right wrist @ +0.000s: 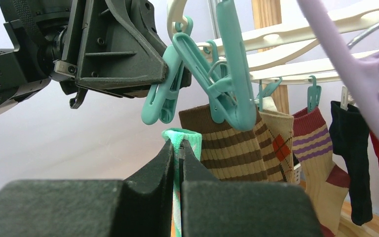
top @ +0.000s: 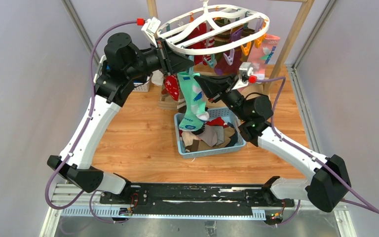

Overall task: Clip the socks to the hanger
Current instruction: Clamp the sock onto the hanger.

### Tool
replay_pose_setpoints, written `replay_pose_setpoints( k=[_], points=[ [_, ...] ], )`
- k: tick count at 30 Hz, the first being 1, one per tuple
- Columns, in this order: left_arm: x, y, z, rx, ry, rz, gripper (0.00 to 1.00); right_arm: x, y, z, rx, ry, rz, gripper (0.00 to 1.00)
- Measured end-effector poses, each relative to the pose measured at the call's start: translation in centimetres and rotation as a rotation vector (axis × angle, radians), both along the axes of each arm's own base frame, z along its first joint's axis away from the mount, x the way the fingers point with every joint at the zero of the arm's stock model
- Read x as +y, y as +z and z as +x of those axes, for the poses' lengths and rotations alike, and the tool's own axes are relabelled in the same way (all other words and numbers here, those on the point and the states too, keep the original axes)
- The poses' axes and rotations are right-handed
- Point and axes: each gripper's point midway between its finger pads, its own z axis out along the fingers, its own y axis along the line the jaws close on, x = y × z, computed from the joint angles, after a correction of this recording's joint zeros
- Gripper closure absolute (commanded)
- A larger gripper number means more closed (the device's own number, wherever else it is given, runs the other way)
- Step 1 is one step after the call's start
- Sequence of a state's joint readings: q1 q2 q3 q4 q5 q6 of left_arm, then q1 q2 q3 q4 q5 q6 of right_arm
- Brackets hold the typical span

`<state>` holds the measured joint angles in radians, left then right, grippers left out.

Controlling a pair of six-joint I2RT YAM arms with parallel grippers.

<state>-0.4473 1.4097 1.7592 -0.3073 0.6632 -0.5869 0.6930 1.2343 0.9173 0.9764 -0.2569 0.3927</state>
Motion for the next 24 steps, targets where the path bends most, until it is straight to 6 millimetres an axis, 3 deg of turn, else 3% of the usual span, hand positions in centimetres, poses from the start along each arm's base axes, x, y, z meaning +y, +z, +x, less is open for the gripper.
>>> replay_pose_setpoints(
  k=[24],
  points=[
    [0.0,0.0,-0.1,-0.001,-0.001,0.000,1.00,-0.3,1.4,0.0,-0.025,0.014,0.060,1.00]
  ],
)
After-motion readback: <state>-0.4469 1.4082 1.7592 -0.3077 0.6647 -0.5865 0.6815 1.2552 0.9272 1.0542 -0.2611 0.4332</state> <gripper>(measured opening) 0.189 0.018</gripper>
